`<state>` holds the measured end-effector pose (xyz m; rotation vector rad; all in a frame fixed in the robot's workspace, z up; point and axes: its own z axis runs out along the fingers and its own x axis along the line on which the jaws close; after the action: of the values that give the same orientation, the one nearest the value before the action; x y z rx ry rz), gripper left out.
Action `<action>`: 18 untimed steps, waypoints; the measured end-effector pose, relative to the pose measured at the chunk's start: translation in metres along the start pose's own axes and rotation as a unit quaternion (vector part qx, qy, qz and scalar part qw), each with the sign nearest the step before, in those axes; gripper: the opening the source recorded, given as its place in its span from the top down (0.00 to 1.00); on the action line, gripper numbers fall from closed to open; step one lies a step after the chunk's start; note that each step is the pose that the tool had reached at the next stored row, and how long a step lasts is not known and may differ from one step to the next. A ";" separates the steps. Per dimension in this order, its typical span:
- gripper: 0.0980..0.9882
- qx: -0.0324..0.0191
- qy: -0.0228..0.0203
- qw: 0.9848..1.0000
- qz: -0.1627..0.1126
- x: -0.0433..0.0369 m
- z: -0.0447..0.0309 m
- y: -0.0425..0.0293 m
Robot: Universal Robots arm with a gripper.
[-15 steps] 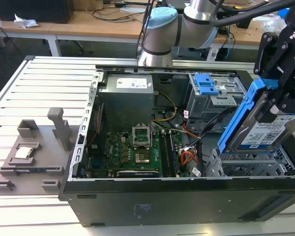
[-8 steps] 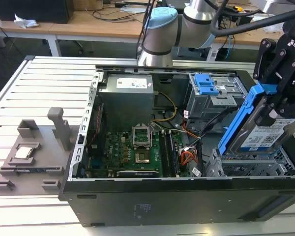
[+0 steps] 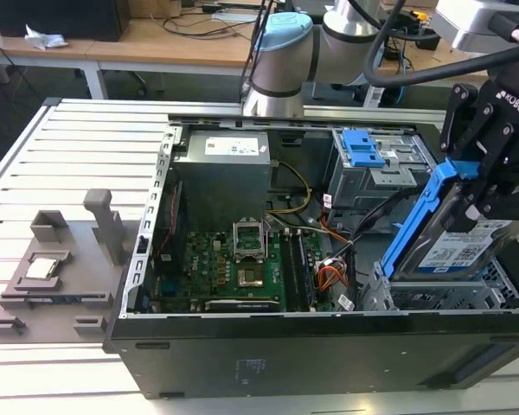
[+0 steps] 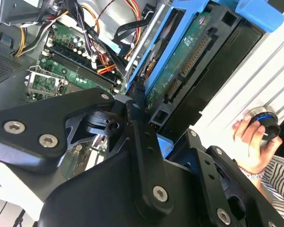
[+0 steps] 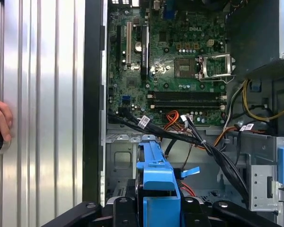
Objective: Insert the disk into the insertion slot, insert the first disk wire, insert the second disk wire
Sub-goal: 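Insert the disk into the insertion slot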
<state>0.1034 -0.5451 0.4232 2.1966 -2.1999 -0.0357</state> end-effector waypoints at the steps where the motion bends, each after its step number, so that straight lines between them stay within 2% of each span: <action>1: 0.70 0.000 0.000 1.000 0.000 0.0000 0.0008 0.0000; 7: 0.70 0.000 0.000 1.000 0.000 0.0000 0.0058 -0.0002; 18: 0.70 0.000 0.000 1.000 0.000 -0.0001 0.0211 -0.0008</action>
<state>0.1034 -0.5451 0.4021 2.1966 -2.1999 -0.0357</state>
